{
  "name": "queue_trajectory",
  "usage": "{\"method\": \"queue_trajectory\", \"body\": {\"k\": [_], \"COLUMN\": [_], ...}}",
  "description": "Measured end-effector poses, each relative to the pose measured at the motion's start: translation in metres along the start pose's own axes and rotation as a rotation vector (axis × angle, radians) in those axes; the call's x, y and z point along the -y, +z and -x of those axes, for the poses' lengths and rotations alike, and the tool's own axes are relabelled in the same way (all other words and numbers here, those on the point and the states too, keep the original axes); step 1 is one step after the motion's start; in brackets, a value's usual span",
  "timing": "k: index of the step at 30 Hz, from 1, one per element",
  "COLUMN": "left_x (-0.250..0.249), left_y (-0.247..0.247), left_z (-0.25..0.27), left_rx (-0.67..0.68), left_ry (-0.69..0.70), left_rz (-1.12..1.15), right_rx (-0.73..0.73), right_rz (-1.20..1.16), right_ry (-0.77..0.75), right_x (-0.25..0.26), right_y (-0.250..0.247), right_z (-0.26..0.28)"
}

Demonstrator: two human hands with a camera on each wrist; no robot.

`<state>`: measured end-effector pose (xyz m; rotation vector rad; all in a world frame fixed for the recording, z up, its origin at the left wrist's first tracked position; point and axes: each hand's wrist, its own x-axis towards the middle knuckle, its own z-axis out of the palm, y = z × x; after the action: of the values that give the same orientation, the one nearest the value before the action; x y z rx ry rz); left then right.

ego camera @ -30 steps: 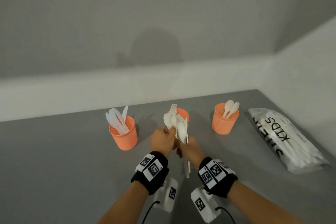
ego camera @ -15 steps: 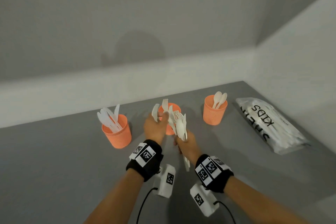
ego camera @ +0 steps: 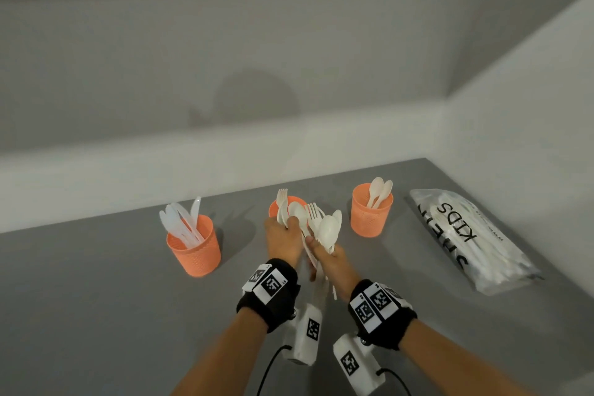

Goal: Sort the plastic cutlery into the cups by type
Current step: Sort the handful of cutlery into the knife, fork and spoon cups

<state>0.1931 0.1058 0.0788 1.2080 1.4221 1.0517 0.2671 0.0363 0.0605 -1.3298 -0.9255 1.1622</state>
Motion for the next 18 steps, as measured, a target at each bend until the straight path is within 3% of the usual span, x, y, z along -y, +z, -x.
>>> {"method": "queue_trajectory", "body": {"k": [5, 10, 13, 18], "left_x": [0.010, -0.011, -0.033, -0.044], "left_y": [0.014, 0.009, 0.002, 0.004], "left_z": [0.005, 0.003, 0.005, -0.001], "left_rx": [0.075, -0.128, -0.116, 0.074], "left_ry": [-0.050, 0.015, 0.088, 0.276], "left_rz": [-0.004, 0.170, 0.296, -0.141], "right_rx": [-0.012, -0.017, -0.015, 0.114], "right_rz": [0.051, -0.013, -0.013, -0.011], "right_ry": [0.055, 0.109, 0.150, 0.257], "right_x": [-0.002, -0.003, -0.002, 0.003], "right_y": [-0.014, -0.033, -0.048, -0.069], "right_z": [-0.004, -0.012, -0.016, -0.021]}}
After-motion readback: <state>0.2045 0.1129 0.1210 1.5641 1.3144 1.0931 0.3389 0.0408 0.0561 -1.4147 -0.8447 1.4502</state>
